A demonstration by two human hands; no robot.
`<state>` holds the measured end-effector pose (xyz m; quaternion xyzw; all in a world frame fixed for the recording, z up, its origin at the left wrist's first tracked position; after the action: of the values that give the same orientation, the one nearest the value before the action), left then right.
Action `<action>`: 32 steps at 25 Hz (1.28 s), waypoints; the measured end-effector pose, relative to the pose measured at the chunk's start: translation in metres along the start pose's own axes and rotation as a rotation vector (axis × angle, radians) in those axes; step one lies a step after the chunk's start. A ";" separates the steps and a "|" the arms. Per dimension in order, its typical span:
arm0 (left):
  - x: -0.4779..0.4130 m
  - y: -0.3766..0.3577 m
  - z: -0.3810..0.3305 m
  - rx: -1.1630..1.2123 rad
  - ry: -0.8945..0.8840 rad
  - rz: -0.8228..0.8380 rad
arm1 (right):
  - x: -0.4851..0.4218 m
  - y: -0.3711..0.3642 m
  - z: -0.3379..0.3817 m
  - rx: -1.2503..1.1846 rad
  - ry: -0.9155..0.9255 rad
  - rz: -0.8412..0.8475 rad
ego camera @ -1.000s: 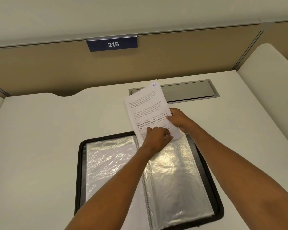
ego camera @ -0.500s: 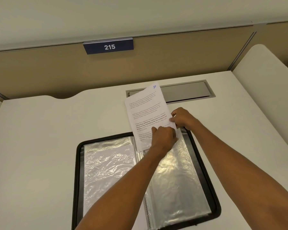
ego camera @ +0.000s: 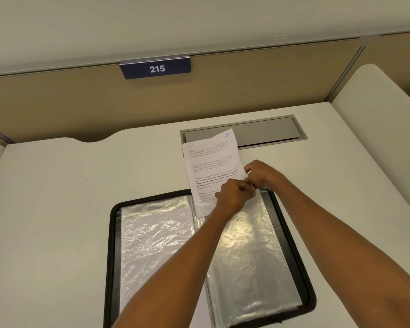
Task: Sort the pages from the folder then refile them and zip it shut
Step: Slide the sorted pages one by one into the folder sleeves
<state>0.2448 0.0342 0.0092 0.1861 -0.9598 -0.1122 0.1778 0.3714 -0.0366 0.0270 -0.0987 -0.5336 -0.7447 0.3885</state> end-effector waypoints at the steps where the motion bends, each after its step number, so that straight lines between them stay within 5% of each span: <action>1: 0.000 0.001 -0.001 0.009 -0.022 -0.005 | 0.001 0.001 -0.001 0.001 0.006 -0.007; 6: 0.001 0.002 -0.009 -0.044 -0.096 -0.011 | 0.004 0.001 -0.001 -0.100 0.022 -0.050; 14: 0.011 -0.003 0.000 0.012 -0.194 -0.051 | 0.015 0.014 -0.007 -0.056 -0.100 0.233; 23: 0.008 -0.004 0.006 0.075 -0.242 -0.130 | 0.009 0.019 -0.016 -0.079 -0.098 0.293; 28: 0.006 -0.005 0.006 0.080 -0.226 -0.150 | 0.002 0.024 -0.012 -0.215 0.053 0.087; 32: 0.001 -0.003 -0.001 0.117 -0.250 -0.112 | 0.002 0.022 -0.007 -0.099 0.166 0.169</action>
<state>0.2447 0.0312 0.0094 0.2339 -0.9675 -0.0880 0.0392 0.3875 -0.0467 0.0411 -0.1002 -0.4522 -0.7402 0.4874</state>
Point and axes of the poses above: each hand's wrist, its own x-axis away from the middle knuckle, its own y-axis out of the back of the hand, z = x × y, the point moved 4 cm from there along -x, towards the middle knuckle, and after that the axes turned 9 degrees about x, right-handed, at the moved point
